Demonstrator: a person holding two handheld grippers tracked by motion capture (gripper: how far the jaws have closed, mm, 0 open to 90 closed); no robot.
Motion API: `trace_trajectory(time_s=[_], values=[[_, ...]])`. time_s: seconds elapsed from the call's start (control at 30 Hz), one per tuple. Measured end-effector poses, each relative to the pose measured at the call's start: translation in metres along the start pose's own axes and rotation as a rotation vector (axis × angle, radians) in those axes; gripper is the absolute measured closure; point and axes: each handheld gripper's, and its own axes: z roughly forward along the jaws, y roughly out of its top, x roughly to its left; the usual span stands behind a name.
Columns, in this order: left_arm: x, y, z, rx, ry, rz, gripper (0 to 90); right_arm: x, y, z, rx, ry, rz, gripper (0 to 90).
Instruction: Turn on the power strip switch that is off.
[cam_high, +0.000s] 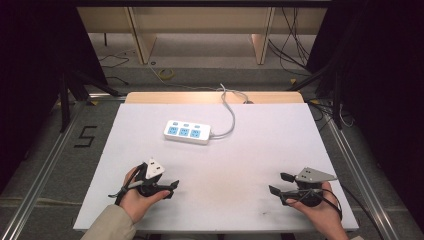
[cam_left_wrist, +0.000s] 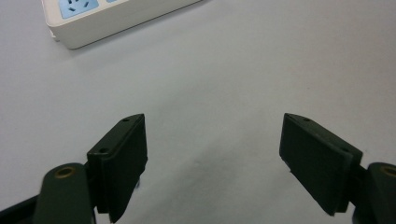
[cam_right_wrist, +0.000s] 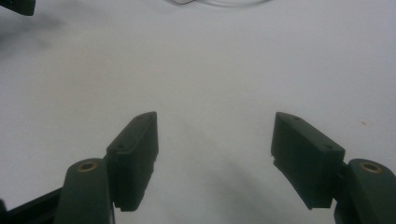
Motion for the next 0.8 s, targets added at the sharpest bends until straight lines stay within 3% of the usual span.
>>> trace_trajectory(time_s=[0.23, 0.3, 0.43, 0.57, 0.8], values=[[-0.001, 0.002, -0.004, -0.004, 0.018, 0.003, 31.1, 0.001, 0.0, 0.0, -0.004, -0.002, -0.001, 33.0], [0.0, 0.005, -0.007, -0.007, 0.039, 0.014, 40.1, 0.001, 0.0, 0.0, -0.004, -0.002, -0.005, 33.0], [0.001, 0.008, -0.01, -0.01, 0.066, 0.036, 67.1, 0.0, -0.001, -0.001, -0.004, -0.007, 0.004, 33.0], [0.001, 0.01, -0.011, 0.009, 0.068, 0.035, 87.7, 0.0, -0.001, -0.002, -0.004, -0.008, 0.006, 33.2], [0.0, 0.015, -0.011, 0.027, 0.055, 0.043, 89.7, 0.0, -0.001, -0.002, -0.004, -0.008, -0.001, 33.2]])
